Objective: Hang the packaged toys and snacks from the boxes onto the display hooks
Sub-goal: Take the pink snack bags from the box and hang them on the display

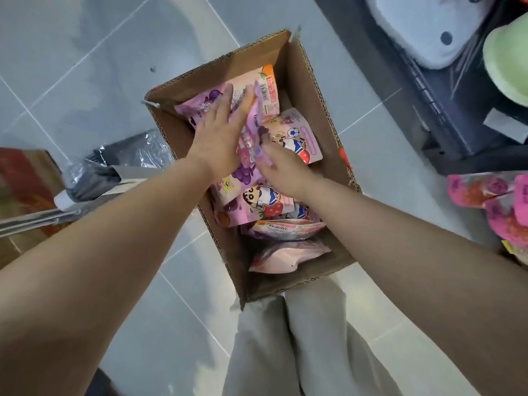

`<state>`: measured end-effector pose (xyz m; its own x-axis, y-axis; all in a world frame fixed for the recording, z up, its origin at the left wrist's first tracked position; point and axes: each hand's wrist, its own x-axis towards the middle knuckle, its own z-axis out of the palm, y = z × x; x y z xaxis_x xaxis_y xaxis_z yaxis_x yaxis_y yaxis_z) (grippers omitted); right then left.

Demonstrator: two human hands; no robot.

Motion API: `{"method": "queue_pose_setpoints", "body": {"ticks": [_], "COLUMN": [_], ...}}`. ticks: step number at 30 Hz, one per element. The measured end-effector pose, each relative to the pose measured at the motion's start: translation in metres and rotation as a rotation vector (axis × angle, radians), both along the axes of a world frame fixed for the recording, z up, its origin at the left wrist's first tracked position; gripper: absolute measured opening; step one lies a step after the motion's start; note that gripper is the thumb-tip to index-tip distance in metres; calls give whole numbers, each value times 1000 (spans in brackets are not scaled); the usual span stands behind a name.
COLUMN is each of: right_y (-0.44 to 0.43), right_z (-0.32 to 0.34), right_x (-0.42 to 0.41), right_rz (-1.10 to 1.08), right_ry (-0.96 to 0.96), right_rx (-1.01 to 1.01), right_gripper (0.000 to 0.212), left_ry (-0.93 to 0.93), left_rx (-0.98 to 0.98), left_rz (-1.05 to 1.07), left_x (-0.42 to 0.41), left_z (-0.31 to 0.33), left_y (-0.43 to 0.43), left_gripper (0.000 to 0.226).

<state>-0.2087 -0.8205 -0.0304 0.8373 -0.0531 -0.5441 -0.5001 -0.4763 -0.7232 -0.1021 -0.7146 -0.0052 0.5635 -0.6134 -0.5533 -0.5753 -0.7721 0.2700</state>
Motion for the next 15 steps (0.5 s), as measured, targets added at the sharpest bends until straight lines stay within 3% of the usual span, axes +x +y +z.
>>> {"method": "queue_pose_setpoints", "body": {"ticks": [1, 3, 5, 8, 10, 12, 15], "right_y": [3, 1, -2, -9, -19, -29, -32], "right_z": [14, 32, 43, 52, 38, 13, -26], "right_x": [-2, -6, -14, -18, -20, -23, -17], "right_rz": [104, 176, 26, -455, -545, -379, 105], "right_ry": [-70, -133, -115, 69, 239, 367, 441], "right_rx": [-36, -41, 54, 232, 89, -78, -282], "right_gripper": [35, 40, 36, 30, 37, 34, 37], "left_ry": [-68, -241, -364, -225, -92, -42, -10], "left_rx": [-20, -98, -121, -5, 58, 109, 254], "left_rz": [-99, -251, -331, -325, -228, 14, 498], "left_x": [2, 7, 12, 9, 0, -9, -7], "left_z": [4, 10, 19, 35, 42, 38, 25], "left_y": [2, 12, 28, 47, 54, 54, 47], "left_gripper": [96, 69, 36, 23, 24, 28, 36]}}
